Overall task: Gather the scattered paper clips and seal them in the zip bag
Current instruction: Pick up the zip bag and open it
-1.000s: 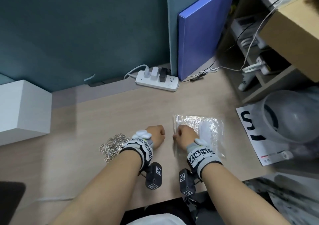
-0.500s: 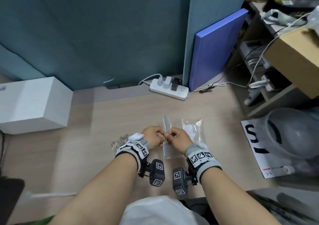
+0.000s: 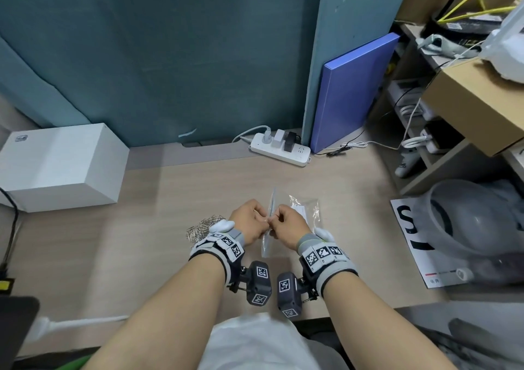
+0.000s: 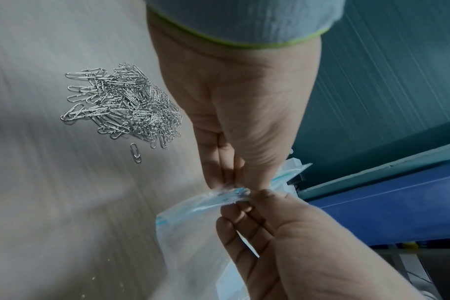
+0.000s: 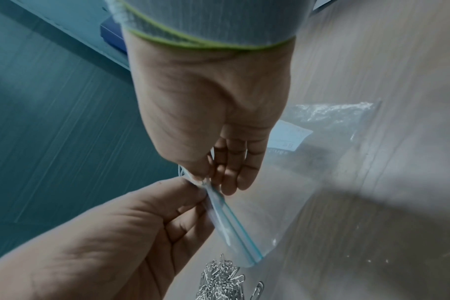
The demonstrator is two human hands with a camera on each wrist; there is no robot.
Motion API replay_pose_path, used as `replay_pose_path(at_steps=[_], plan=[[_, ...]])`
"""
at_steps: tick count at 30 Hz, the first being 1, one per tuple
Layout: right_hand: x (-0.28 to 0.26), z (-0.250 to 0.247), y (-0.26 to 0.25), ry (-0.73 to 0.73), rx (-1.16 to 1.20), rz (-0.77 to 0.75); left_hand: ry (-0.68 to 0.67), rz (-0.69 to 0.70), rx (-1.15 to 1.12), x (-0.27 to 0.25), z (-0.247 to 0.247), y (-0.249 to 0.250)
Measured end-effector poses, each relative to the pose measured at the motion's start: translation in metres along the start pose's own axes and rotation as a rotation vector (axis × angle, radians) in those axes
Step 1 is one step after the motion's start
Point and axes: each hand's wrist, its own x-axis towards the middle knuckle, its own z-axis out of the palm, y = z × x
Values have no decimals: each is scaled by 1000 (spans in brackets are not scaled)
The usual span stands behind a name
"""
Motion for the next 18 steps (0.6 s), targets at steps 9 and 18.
replay_pose_path(at_steps=[9, 18], plan=[[-13, 2, -7, 55, 10, 20, -22, -8, -123, -14, -5, 0], [-23, -6, -9, 29, -57, -12, -18, 18, -104, -18, -6, 1]])
